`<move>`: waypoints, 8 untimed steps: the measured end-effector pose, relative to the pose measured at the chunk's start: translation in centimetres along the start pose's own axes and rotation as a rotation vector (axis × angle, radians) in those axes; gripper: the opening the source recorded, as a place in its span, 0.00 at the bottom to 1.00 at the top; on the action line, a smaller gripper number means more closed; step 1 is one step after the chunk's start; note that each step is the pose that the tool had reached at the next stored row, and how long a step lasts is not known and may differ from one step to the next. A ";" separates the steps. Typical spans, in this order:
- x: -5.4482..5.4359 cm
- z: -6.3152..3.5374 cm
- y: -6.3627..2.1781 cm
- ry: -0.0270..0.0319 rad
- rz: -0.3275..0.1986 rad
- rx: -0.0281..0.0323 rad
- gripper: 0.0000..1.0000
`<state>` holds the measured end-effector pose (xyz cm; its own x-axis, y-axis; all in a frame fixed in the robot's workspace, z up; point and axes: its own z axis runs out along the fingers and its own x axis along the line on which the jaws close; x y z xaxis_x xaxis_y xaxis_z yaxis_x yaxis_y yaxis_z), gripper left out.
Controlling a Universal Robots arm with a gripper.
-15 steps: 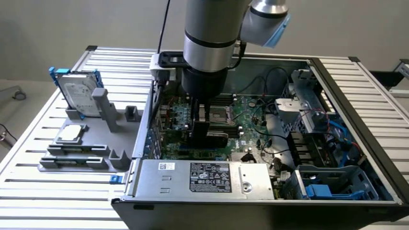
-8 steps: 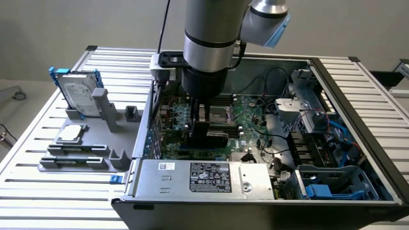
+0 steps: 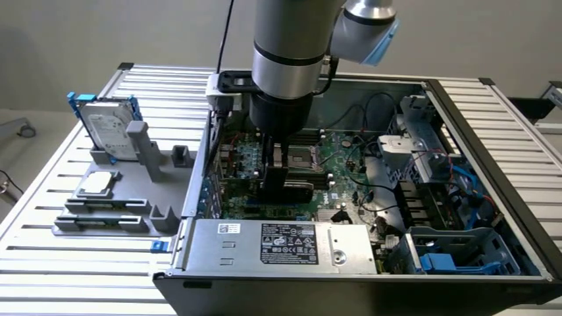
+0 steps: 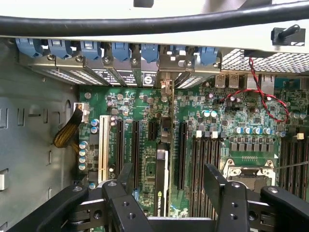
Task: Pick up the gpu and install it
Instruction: 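Press down on the gpu until it lock into place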
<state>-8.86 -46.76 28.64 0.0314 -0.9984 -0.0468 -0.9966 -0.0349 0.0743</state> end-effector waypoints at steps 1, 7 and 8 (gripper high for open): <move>0.0 -0.12 0.01 0.0003 0.000 -0.0002 0.69; -0.1 -1.50 -0.06 -0.0010 0.000 0.0002 0.67; -0.1 -1.65 -0.10 -0.0012 0.000 0.0003 0.61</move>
<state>-8.65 -46.74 30.28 0.0314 -0.9984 -0.0480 -0.9966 -0.0350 0.0740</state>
